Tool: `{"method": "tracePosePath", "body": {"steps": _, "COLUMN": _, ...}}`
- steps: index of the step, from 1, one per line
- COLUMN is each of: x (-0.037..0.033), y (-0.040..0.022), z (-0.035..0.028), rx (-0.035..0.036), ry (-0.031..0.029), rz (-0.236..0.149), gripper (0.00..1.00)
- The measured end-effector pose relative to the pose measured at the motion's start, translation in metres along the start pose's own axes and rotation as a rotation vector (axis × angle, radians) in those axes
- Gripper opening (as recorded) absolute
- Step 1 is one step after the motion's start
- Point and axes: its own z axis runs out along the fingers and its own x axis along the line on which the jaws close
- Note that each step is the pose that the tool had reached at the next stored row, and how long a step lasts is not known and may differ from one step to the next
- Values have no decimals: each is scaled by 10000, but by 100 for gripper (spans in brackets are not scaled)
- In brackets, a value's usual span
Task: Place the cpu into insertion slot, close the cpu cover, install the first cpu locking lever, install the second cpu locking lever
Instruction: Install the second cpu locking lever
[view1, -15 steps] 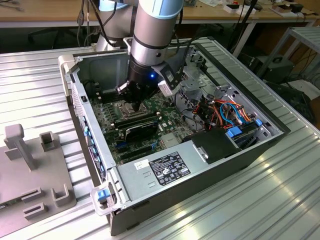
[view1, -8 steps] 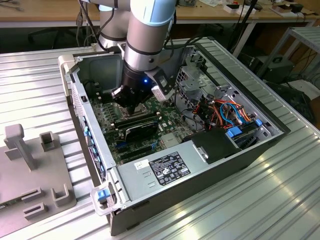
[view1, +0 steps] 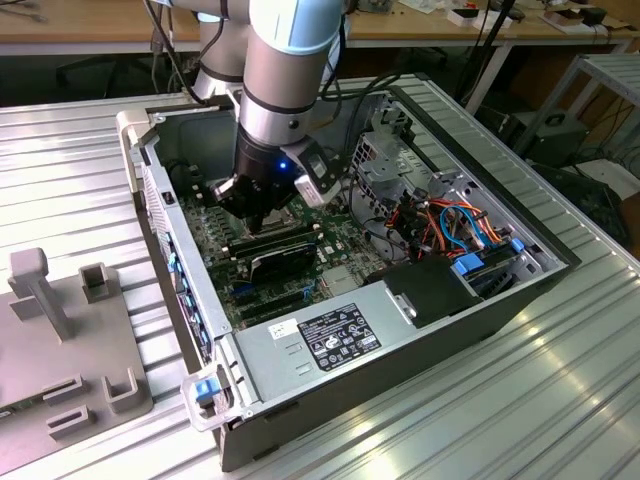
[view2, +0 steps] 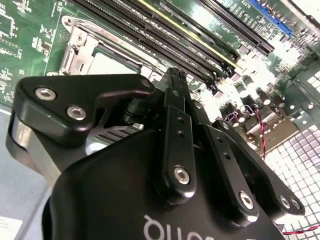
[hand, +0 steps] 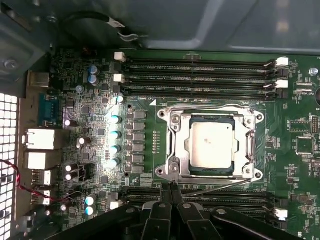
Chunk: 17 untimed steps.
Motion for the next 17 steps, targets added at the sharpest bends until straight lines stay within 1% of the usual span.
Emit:
{"method": "tracePosePath", "body": {"steps": 1, "x": -15, "y": -9, "z": -2, "rx": 0, "ry": 5, "rz": 5, "gripper": 11}}
{"method": "tracePosePath", "body": {"steps": 2, "x": -57, "y": -13, "z": -2, "rx": -1, "ry": 0, "rz": 8, "gripper": 11}}
{"method": "tracePosePath", "body": {"steps": 3, "x": -86, "y": -15, "z": -3, "rx": -1, "ry": 2, "rz": 9, "gripper": 11}}
{"method": "tracePosePath", "body": {"steps": 4, "x": -105, "y": -21, "z": -3, "rx": -1, "ry": 0, "rz": 13, "gripper": 11}}
{"method": "tracePosePath", "body": {"steps": 5, "x": -107, "y": -39, "z": -3, "rx": -3, "ry": -1, "rz": 18, "gripper": 11}}
{"method": "tracePosePath", "body": {"steps": 7, "x": -105, "y": -72, "z": -4, "rx": -2, "ry": 0, "rz": 18, "gripper": 11}}
{"method": "tracePosePath", "body": {"steps": 9, "x": -98, "y": -85, "z": 1, "rx": -2, "ry": 0, "rz": 19, "gripper": 11}}
{"method": "tracePosePath", "body": {"steps": 10, "x": -93, "y": -85, "z": 6, "rx": -2, "ry": -1, "rz": 20, "gripper": 11}}
{"method": "tracePosePath", "body": {"steps": 12, "x": -32, "y": -85, "z": 21, "rx": -1, "ry": 0, "rz": 17, "gripper": 11}}
{"method": "tracePosePath", "body": {"steps": 14, "x": 3, "y": -84, "z": 35, "rx": -1, "ry": 0, "rz": 18, "gripper": 11}}
{"method": "tracePosePath", "body": {"steps": 17, "x": 5, "y": -71, "z": 53, "rx": 0, "ry": 1, "rz": 20, "gripper": 11}}
